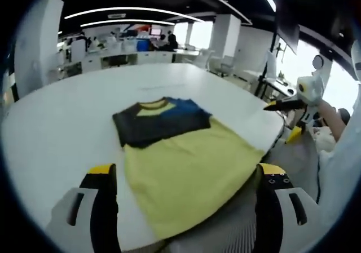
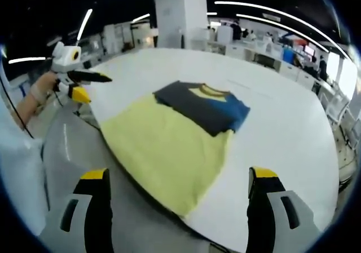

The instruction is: Fold the garment on the visible template until the final outline fits inside the template.

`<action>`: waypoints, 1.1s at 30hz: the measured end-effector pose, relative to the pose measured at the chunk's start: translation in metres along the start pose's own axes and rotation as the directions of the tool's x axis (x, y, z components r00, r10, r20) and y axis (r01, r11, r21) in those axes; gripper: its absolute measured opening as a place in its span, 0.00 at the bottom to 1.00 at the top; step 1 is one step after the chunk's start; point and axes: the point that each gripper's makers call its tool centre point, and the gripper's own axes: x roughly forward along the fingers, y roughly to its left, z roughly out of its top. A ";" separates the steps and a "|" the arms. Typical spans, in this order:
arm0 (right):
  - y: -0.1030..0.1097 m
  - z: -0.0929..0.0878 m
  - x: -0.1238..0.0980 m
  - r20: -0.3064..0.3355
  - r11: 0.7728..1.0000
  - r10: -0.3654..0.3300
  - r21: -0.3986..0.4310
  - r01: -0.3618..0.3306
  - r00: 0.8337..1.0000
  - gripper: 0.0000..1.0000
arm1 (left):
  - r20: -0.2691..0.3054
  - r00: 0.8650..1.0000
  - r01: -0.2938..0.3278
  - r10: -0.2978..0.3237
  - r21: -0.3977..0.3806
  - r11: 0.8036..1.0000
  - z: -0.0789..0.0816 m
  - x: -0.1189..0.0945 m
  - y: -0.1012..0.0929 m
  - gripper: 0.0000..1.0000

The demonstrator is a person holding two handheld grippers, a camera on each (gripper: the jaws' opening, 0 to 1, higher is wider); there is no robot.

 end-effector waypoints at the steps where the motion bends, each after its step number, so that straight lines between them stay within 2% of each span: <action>1: 0.000 -0.001 0.000 -0.003 1.000 0.000 -0.003 0.000 1.000 1.00 | -0.001 1.000 -0.003 0.003 -0.010 1.000 -0.002 0.000 0.002 0.99; 12: -0.002 -0.013 0.002 -0.029 1.000 -0.008 0.017 0.008 1.000 1.00 | -0.041 0.999 -0.012 0.010 -0.050 0.999 -0.019 -0.005 0.010 0.97; 14: -0.002 -0.014 0.002 -0.031 1.000 -0.008 0.021 0.009 0.999 1.00 | -0.072 0.997 -0.030 0.026 -0.060 0.998 -0.025 -0.006 0.014 0.96; 19: -0.002 -0.018 0.003 -0.039 1.000 -0.008 0.026 0.009 0.999 1.00 | -0.101 0.994 -0.038 0.031 -0.067 0.997 -0.033 -0.004 0.016 0.96; 21: -0.001 -0.020 0.004 -0.043 1.000 -0.005 0.030 0.006 0.999 1.00 | -0.147 0.989 -0.043 0.033 -0.066 0.997 -0.042 -0.005 0.017 0.98; 22: -0.001 -0.021 0.005 -0.045 0.999 -0.005 0.031 0.006 0.999 1.00 | -0.162 0.986 -0.054 0.047 -0.040 0.998 -0.045 -0.004 0.019 0.97; 25: -0.001 -0.024 0.006 -0.056 0.999 -0.002 0.035 0.004 0.998 1.00 | -0.185 0.982 -0.038 0.025 -0.069 0.997 -0.052 -0.003 0.017 0.94; 33: -0.002 -0.030 0.008 -0.078 0.999 -0.003 0.040 0.006 0.997 1.00 | -0.193 0.981 -0.047 0.024 -0.113 0.992 -0.059 -0.002 0.022 0.90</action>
